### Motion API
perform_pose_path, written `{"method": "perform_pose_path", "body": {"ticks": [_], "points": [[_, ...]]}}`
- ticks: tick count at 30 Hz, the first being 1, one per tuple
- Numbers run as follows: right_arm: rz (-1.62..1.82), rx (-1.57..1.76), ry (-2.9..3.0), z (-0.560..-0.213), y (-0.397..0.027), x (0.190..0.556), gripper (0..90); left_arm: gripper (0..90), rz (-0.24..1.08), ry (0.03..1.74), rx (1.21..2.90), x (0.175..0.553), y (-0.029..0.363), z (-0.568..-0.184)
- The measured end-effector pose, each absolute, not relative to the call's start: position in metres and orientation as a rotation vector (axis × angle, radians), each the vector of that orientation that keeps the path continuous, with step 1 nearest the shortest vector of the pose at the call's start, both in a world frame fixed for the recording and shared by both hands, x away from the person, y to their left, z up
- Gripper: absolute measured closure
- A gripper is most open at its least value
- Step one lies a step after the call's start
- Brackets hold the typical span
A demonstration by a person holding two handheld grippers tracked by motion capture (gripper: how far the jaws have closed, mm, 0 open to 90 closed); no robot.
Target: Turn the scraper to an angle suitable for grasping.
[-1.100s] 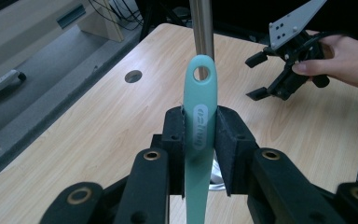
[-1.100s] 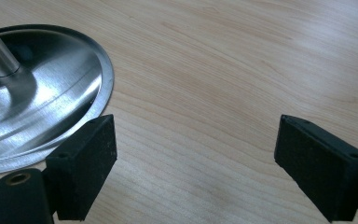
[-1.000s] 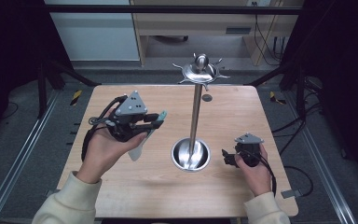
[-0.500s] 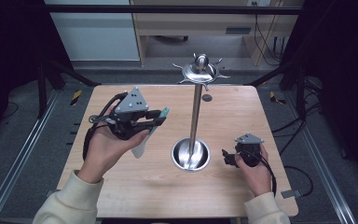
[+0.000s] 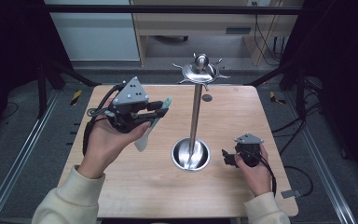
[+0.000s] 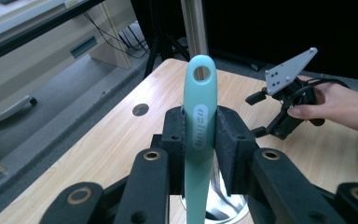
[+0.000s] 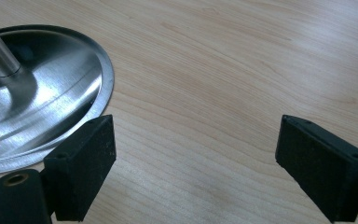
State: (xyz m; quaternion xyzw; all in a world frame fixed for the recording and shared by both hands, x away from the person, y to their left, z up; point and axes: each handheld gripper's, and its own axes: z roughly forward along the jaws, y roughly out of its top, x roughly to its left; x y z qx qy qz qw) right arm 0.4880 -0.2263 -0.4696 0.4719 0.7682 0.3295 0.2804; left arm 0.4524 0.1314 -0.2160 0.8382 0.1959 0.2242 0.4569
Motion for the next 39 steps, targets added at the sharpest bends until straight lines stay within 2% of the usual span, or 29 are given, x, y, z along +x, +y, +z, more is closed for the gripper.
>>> {"method": "perform_pose_path", "body": {"ticks": [39], "points": [[0.881, 1.260, 2.071, -0.470, -0.225, 0.489, 12.6, 74.3, 0.572, 0.484, 1.913, 0.446, 0.125, -0.188]]}}
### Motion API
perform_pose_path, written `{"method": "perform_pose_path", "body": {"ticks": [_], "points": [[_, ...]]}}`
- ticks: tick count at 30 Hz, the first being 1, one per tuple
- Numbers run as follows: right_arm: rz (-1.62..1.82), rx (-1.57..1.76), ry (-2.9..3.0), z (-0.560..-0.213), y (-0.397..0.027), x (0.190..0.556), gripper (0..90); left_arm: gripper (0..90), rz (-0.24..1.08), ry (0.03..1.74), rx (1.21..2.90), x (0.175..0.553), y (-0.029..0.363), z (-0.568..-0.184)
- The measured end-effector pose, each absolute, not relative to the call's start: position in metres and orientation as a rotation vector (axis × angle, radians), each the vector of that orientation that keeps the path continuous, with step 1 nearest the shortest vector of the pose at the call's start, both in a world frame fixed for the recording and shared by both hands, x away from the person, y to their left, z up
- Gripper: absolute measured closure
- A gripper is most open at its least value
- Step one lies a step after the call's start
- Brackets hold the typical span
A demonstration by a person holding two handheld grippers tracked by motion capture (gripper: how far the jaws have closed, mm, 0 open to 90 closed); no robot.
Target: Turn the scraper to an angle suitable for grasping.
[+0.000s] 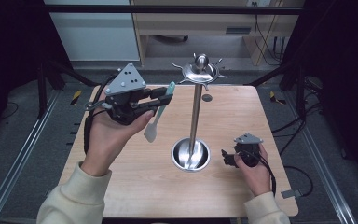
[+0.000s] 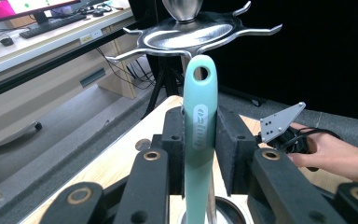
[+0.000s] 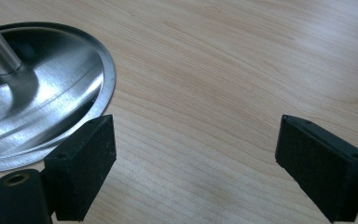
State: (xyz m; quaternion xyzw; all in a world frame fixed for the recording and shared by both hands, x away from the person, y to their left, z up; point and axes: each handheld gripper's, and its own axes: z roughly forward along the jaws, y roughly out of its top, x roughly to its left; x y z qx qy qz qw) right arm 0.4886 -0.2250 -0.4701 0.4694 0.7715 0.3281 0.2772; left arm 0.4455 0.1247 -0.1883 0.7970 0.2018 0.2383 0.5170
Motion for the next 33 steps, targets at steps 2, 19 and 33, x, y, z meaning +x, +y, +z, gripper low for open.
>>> {"method": "perform_pose_path", "body": {"ticks": [2, 19, 33], "points": [[0.879, 1.268, 2.069, -0.470, -0.225, 0.489, 12.6, 74.3, 0.571, 0.482, 1.910, 0.445, 0.124, -0.188], [0.882, 1.268, 2.070, -0.470, -0.225, 0.489, 12.5, 74.2, 0.576, 0.501, 1.901, 0.451, 0.119, -0.188], [0.881, 1.265, 2.070, -0.470, -0.225, 0.489, 12.5, 74.2, 0.577, 0.504, 1.919, 0.455, 0.112, -0.189]]}}
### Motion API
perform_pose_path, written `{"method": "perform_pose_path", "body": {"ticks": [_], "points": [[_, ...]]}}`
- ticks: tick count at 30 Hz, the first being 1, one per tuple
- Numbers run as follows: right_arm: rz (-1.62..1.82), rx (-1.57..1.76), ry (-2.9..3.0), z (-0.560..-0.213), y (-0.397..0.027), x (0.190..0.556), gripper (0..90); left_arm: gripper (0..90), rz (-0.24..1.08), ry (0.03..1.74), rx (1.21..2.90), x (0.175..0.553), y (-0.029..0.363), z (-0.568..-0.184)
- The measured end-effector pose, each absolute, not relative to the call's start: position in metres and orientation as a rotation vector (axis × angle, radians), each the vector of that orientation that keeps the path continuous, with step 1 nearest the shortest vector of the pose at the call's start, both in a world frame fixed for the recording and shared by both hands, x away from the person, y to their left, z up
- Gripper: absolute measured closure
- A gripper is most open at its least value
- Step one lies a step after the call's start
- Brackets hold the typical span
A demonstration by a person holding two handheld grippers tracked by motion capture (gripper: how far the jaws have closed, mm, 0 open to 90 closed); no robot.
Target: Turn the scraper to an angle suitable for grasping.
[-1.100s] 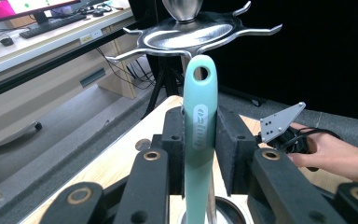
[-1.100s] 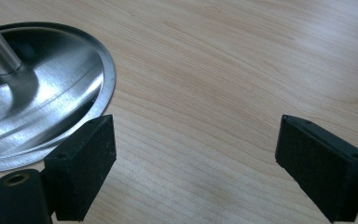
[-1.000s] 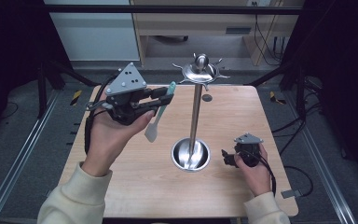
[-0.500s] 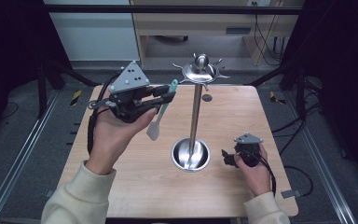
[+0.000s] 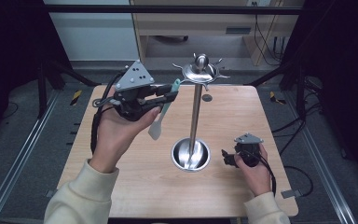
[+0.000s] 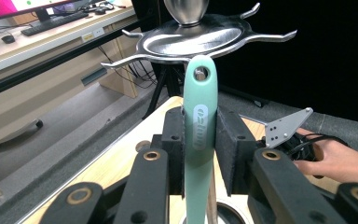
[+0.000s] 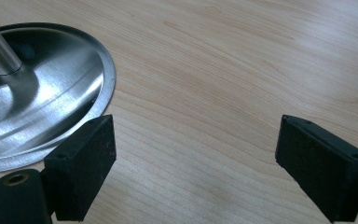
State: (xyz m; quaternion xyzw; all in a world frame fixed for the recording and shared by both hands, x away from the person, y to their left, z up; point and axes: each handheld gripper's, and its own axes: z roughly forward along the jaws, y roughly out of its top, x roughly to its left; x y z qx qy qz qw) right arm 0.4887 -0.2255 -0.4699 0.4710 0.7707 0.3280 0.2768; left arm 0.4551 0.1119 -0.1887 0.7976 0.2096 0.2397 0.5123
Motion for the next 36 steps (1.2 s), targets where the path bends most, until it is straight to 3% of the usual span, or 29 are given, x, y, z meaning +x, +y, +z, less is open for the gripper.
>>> {"method": "perform_pose_path", "body": {"ticks": [36], "points": [[0.893, 1.275, 2.067, -0.470, -0.226, 0.488, 12.2, 73.9, 0.546, 0.514, 1.859, 0.467, 0.099, -0.201]]}}
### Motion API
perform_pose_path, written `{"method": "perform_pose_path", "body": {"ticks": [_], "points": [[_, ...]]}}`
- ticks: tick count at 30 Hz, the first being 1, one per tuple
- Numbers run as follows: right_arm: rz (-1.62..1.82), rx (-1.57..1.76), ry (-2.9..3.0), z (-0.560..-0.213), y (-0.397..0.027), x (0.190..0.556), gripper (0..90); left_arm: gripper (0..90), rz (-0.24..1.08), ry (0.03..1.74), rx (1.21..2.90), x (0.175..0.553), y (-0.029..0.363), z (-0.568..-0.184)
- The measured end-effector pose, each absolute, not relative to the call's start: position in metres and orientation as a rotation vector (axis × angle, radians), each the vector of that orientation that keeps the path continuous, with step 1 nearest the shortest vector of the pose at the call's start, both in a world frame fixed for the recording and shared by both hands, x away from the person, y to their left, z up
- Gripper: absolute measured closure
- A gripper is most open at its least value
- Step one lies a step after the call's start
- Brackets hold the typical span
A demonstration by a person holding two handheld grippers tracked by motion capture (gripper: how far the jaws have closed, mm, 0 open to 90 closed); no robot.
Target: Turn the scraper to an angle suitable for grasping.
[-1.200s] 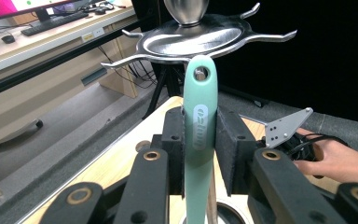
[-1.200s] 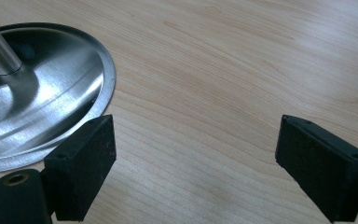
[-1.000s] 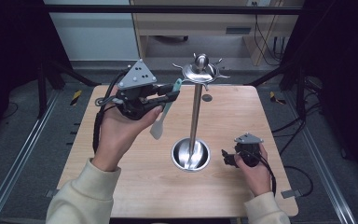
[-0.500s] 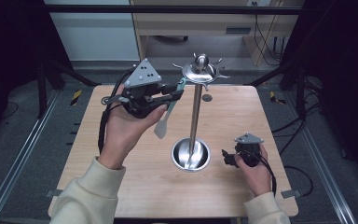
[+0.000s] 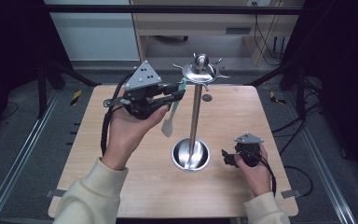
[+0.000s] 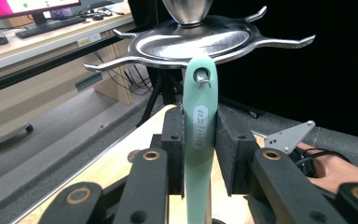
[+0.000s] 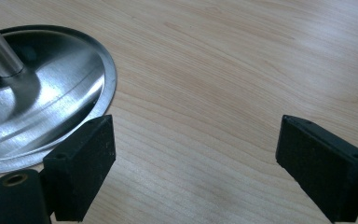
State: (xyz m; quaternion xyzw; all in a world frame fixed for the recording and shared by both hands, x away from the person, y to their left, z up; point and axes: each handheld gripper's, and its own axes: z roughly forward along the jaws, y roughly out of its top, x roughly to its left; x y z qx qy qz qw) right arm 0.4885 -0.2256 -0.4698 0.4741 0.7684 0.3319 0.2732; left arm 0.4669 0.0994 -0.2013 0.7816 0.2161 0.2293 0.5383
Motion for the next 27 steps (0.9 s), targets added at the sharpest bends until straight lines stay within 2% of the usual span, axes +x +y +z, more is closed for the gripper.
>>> {"method": "perform_pose_path", "body": {"ticks": [27], "points": [[0.901, 1.274, 2.056, -0.4677, -0.2269, 0.4870, 11.7, 73.0, 0.567, 0.518, 1.831, 0.4642, 0.0996, -0.2043]]}}
